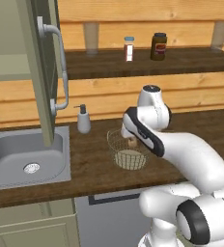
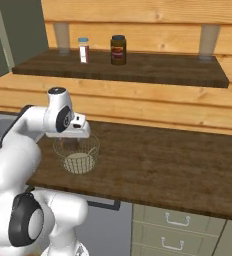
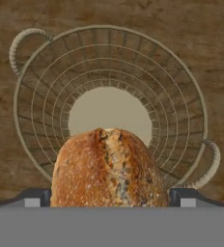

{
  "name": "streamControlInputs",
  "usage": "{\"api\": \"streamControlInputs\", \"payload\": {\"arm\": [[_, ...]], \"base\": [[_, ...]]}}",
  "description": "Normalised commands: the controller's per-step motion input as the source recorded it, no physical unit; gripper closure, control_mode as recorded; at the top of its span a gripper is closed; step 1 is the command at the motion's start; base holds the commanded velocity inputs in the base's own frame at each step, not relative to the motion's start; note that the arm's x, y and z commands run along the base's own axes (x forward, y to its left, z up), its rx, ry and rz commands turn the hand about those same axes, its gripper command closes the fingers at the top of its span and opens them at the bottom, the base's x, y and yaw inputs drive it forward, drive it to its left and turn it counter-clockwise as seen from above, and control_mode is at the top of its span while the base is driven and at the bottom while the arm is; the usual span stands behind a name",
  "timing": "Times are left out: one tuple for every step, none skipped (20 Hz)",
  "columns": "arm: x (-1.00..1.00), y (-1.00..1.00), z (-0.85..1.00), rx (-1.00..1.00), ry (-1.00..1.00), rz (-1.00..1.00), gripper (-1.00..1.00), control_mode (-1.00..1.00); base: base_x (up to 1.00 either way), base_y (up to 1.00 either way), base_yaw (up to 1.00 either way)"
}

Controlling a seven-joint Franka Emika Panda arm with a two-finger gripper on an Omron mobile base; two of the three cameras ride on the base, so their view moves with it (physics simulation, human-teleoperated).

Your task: Open the cabinet, pick up the bread from the cabinet and place it in the basket. Then move the basket to the dining counter.

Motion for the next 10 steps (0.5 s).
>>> {"api": "streamControlInputs", "payload": {"arm": [[0.47, 0.06, -0.54, -0.02, 0.17, 0.04, 1.00, -1.00], [0.47, 0.00, -0.50, -0.01, 0.15, 0.03, 1.00, -1.00], [0.40, 0.00, -0.45, 0.00, 0.11, 0.02, 1.00, -1.00], [0.39, -0.04, -0.37, 0.00, 0.05, 0.03, 1.00, -1.00], [0.35, -0.02, -0.33, 0.00, 0.05, 0.04, 1.00, -1.00], [0.32, 0.00, -0.30, 0.00, 0.03, 0.03, 1.00, -1.00], [0.28, 0.00, -0.20, 0.00, 0.01, 0.04, 1.00, -1.00], [0.18, 0.00, -0.17, 0.00, 0.00, 0.04, 1.00, -1.00], [0.16, 0.00, -0.15, 0.00, 0.00, 0.03, 1.00, -1.00], [0.14, 0.00, -0.14, 0.00, 0.00, 0.02, -1.00, -1.00]], "base": [[0.00, 0.00, 0.00], [0.00, 0.00, 0.00], [0.00, 0.00, 0.00], [0.00, 0.00, 0.00], [0.00, 0.00, 0.00], [0.00, 0.00, 0.00], [0.00, 0.00, 0.00], [0.00, 0.00, 0.00], [0.00, 0.00, 0.00], [0.00, 0.00, 0.00]]}}
